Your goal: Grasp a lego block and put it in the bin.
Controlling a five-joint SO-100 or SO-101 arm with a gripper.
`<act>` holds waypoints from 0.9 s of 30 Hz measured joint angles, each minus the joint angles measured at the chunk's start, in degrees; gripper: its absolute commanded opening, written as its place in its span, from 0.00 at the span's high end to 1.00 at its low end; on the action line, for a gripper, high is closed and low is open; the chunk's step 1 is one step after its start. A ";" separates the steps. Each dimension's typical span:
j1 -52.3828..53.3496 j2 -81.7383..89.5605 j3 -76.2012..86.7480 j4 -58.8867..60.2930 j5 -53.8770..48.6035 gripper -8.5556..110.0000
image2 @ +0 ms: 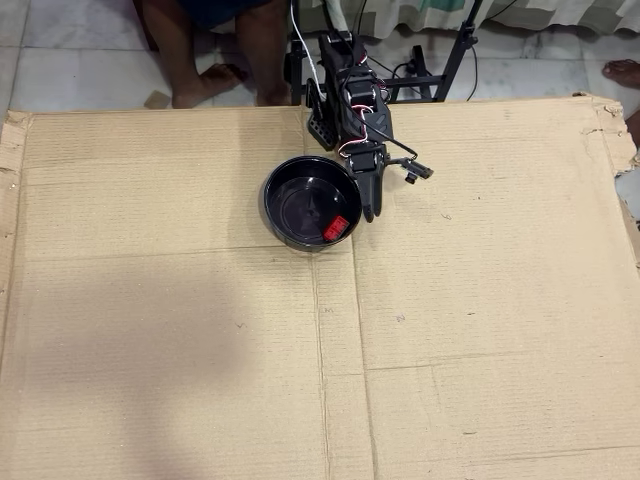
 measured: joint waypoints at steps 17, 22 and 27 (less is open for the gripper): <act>2.11 0.00 -0.09 5.62 -14.77 0.74; 2.11 0.00 -0.09 5.62 -17.84 0.74; 2.11 0.00 -0.09 5.62 -18.19 0.74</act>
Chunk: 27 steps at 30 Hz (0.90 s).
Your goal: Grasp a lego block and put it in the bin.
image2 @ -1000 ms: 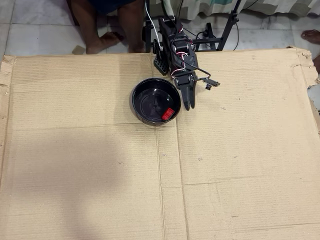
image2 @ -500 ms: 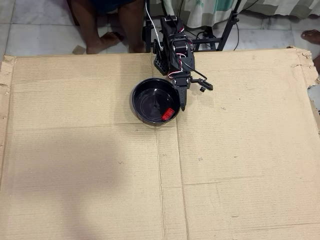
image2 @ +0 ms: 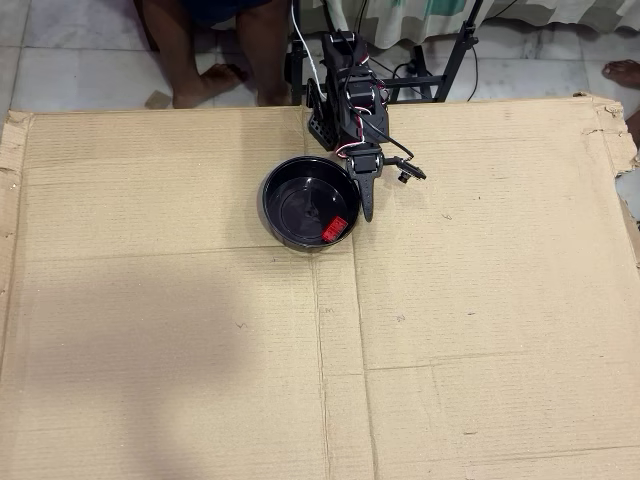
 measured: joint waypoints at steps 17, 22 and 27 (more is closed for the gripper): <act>0.70 0.00 0.00 0.00 0.00 0.78; 0.70 0.00 0.00 0.00 0.00 0.89; 0.70 0.00 0.00 0.00 0.00 0.93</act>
